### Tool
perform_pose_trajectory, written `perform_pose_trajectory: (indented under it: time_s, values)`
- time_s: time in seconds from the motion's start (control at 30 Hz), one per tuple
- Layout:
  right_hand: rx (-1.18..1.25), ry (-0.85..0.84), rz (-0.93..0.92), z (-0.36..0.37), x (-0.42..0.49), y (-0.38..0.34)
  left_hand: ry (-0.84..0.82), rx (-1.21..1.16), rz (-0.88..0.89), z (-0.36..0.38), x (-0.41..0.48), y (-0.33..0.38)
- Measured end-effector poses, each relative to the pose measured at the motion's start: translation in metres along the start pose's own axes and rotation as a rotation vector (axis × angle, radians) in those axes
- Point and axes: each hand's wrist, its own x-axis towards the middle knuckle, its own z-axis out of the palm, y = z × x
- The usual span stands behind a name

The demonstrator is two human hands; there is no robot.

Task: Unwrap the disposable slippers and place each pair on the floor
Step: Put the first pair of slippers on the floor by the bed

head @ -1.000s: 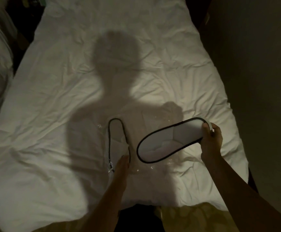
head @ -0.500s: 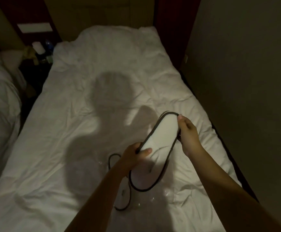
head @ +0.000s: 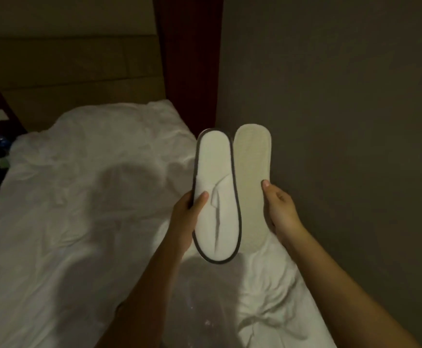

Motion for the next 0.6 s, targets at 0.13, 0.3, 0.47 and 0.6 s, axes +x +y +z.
perform_pose_trajectory:
  time_s: [0.13,0.3,0.47,0.6]
  values:
    - [-0.031,0.163,-0.085,-0.09,0.014,-0.011,-0.023,-0.033,0.002,0.064,0.014,-0.007]
    - [-0.068,0.164,-0.157,-0.186,0.028,-0.007,-0.163,-0.005,0.01,0.199,0.017,-0.024]
    - [0.145,-0.101,0.023,-0.295,0.052,-0.006,-0.156,-0.034,-0.053,0.328,0.018,-0.041]
    - [-0.014,-0.031,0.014,-0.367,0.072,0.0,-0.172,0.017,-0.075,0.4,0.018,-0.046]
